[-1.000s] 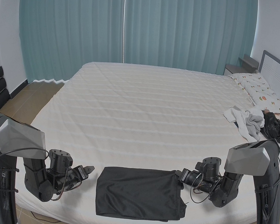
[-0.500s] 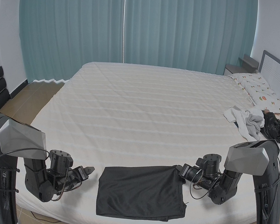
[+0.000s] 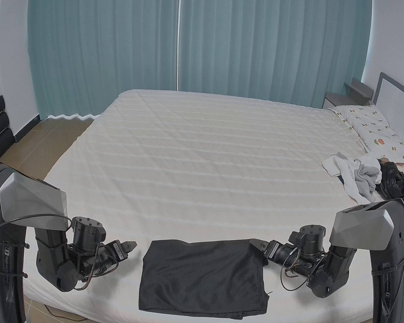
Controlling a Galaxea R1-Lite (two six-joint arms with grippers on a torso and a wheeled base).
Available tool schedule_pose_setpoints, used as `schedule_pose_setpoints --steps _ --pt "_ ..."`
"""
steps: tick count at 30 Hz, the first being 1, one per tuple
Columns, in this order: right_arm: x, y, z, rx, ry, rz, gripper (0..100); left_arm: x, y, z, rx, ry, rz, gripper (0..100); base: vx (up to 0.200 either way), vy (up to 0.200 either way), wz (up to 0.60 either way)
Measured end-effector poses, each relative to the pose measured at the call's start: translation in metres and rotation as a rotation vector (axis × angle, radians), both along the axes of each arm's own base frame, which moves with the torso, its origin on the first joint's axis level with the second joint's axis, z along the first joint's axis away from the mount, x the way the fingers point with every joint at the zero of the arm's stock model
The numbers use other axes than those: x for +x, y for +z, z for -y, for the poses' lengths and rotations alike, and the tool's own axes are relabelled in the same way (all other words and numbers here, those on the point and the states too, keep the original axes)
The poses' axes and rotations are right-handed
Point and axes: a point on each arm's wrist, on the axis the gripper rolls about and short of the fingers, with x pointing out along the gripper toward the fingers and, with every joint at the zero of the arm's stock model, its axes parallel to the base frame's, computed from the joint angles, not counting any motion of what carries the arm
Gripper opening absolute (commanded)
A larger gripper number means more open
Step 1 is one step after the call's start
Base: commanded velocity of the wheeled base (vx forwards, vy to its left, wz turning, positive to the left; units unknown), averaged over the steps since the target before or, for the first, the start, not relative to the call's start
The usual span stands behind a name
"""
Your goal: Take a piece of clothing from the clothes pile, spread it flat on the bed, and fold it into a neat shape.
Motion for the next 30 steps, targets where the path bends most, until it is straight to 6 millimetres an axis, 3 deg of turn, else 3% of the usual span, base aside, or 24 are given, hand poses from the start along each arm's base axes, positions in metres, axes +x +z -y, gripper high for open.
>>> schedule_pose_setpoints --steps 6,12,18,23,24,30 --pt "-0.024 0.012 0.015 -0.002 0.001 -0.029 100 0.000 0.000 0.000 0.000 0.000 -0.001 100 0.000 0.000 0.00" --pt "-0.074 0.017 0.027 -0.004 0.074 -0.131 100 0.000 -0.001 0.000 0.002 0.000 -0.002 100 0.000 0.000 0.00" --pt "-0.113 0.020 0.024 -0.020 0.171 -0.220 100 -0.001 -0.003 -0.001 0.006 -0.001 -0.012 100 0.000 0.000 0.00" --pt "-0.121 0.019 0.015 -0.027 0.218 -0.235 100 -0.002 -0.004 -0.001 0.007 -0.001 -0.017 100 0.000 0.000 0.00" --pt "-0.122 0.019 0.014 -0.029 0.223 -0.237 0 -0.002 -0.004 -0.001 0.007 -0.001 -0.017 100 0.000 0.000 0.00" --pt "-0.125 0.013 0.010 -0.051 0.250 -0.251 0 -0.002 -0.005 -0.001 0.009 -0.002 -0.020 100 0.000 0.000 0.00"
